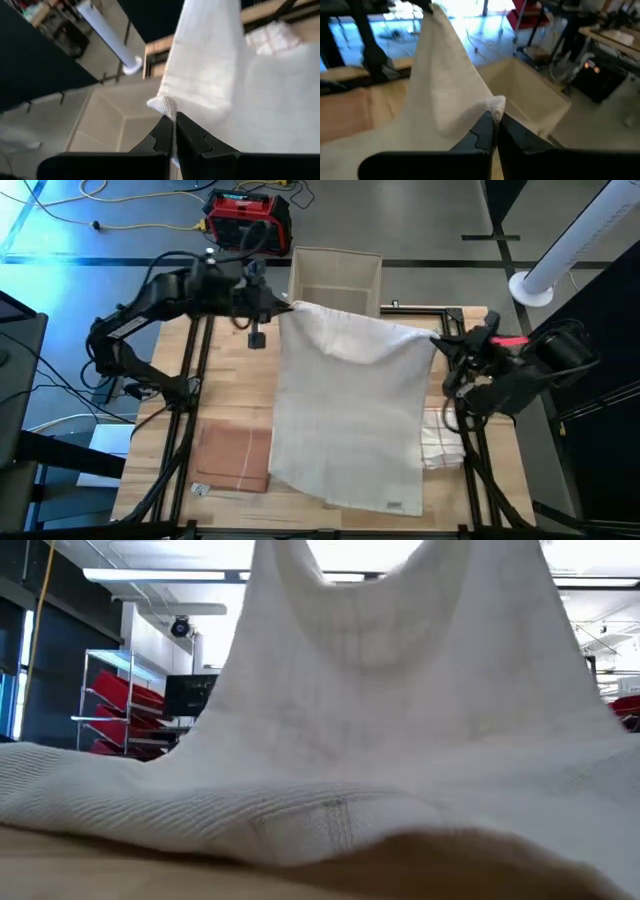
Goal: Fold towel
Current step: Fold the left white towel
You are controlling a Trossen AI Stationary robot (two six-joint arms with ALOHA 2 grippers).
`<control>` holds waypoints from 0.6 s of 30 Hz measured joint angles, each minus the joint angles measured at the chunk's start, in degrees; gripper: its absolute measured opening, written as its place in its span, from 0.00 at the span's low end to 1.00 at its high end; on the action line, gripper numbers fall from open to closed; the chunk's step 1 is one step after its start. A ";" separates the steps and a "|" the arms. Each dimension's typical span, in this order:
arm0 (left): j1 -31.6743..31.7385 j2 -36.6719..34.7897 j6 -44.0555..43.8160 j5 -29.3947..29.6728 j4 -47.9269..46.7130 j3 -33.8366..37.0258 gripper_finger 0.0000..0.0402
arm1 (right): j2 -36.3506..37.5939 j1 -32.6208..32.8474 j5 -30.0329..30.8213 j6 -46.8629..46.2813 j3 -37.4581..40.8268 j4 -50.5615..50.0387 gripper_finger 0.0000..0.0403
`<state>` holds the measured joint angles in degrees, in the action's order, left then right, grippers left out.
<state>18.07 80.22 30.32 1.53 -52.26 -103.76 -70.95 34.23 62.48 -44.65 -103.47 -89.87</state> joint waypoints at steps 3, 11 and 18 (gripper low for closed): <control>4.27 0.07 2.18 -1.63 7.55 4.26 0.00 | 3.90 -1.76 -0.22 -2.84 6.36 -0.19 0.00; 12.86 0.10 1.33 -2.82 21.27 7.88 0.00 | 12.58 -3.99 8.70 -5.89 14.79 0.40 0.00; 14.86 0.12 0.43 -2.72 22.77 7.88 0.00 | 14.76 -3.99 16.30 -5.61 17.90 0.51 0.00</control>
<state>32.93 80.34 30.75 -1.19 -29.49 -95.88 -56.18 30.24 78.78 -50.26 -85.57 -89.36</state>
